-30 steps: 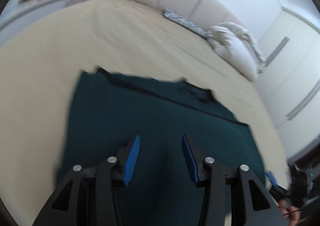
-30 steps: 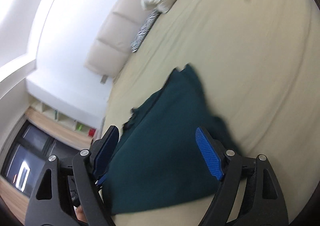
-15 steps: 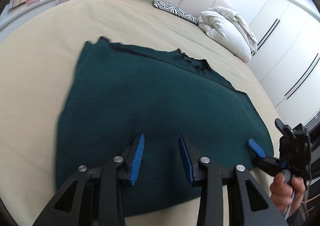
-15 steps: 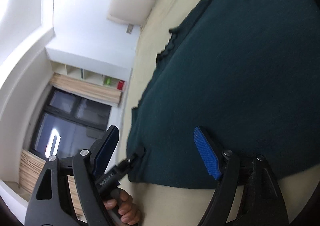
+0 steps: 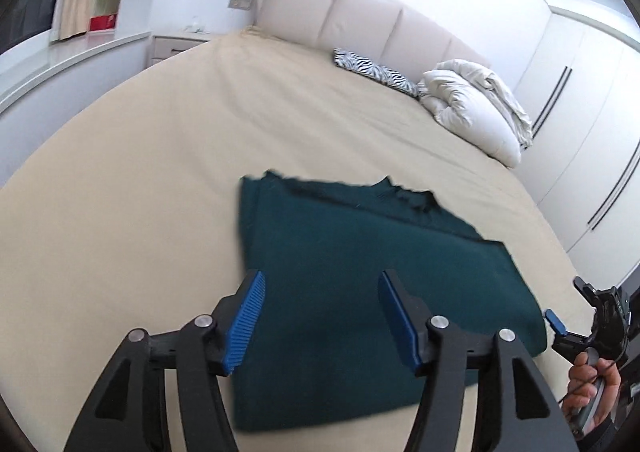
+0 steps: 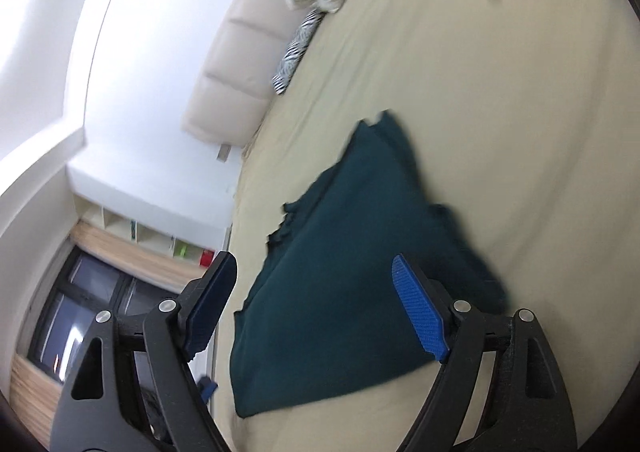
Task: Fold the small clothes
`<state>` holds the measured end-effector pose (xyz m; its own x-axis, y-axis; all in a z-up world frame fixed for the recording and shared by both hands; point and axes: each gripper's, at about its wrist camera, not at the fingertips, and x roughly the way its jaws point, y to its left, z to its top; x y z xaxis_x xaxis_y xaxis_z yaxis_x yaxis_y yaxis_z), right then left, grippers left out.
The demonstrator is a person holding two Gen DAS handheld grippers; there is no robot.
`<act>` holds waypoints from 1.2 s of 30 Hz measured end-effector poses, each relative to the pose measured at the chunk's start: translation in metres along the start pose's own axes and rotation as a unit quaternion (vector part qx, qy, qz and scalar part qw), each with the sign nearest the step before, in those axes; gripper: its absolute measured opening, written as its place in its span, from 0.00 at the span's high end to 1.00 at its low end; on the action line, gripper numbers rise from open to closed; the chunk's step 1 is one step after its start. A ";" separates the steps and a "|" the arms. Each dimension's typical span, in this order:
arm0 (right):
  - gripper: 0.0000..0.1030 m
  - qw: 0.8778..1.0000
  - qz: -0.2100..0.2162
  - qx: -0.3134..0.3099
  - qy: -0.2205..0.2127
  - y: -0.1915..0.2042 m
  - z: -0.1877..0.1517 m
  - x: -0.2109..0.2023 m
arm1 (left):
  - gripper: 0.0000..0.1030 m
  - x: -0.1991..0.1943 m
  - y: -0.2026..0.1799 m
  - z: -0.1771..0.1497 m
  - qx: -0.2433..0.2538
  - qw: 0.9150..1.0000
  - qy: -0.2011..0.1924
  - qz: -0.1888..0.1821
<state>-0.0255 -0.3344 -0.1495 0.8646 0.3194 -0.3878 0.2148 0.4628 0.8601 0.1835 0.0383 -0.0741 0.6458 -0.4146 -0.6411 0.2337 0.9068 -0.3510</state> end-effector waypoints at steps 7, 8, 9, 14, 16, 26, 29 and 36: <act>0.22 0.995 0.032 -0.052 0.084 0.075 -0.002 0.111 | 0.38 0.075 -0.034 0.029 0.064 0.997 0.032 0.042; 0.22 0.993 0.036 -0.056 0.093 0.080 -0.002 0.125 | 0.38 0.088 -0.035 0.031 0.072 0.995 0.037 0.057; 0.22 0.991 0.044 -0.057 0.110 0.085 -0.002 0.144 | 0.38 0.100 -0.035 0.033 0.076 0.994 0.046 0.071; 0.22 0.989 0.019 -0.027 0.143 0.074 -0.004 0.205 | 0.29 0.135 -0.015 0.016 0.089 0.989 0.053 0.106; 0.26 0.990 0.021 -0.020 0.136 0.054 -0.003 0.202 | 0.28 0.137 -0.017 0.016 0.095 0.988 0.053 0.111; 0.35 0.999 0.007 0.020 0.027 -0.017 0.058 0.101 | 0.27 0.140 -0.014 0.015 0.094 0.989 0.046 0.108; 0.30 0.997 -0.071 -0.010 -0.025 -0.018 0.066 0.052 | 0.27 0.138 -0.014 0.013 0.094 0.989 0.044 0.109; 0.27 0.992 -0.110 -0.003 -0.061 -0.029 0.044 -0.040 | 0.27 0.137 -0.013 0.012 0.098 0.988 0.043 0.112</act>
<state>-0.0469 -0.3968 -0.1443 0.8456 0.1089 -0.5225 0.4015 0.5152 0.7572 0.2774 -0.0297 -0.1489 0.6354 -0.1984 -0.7462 0.2335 0.9705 -0.0592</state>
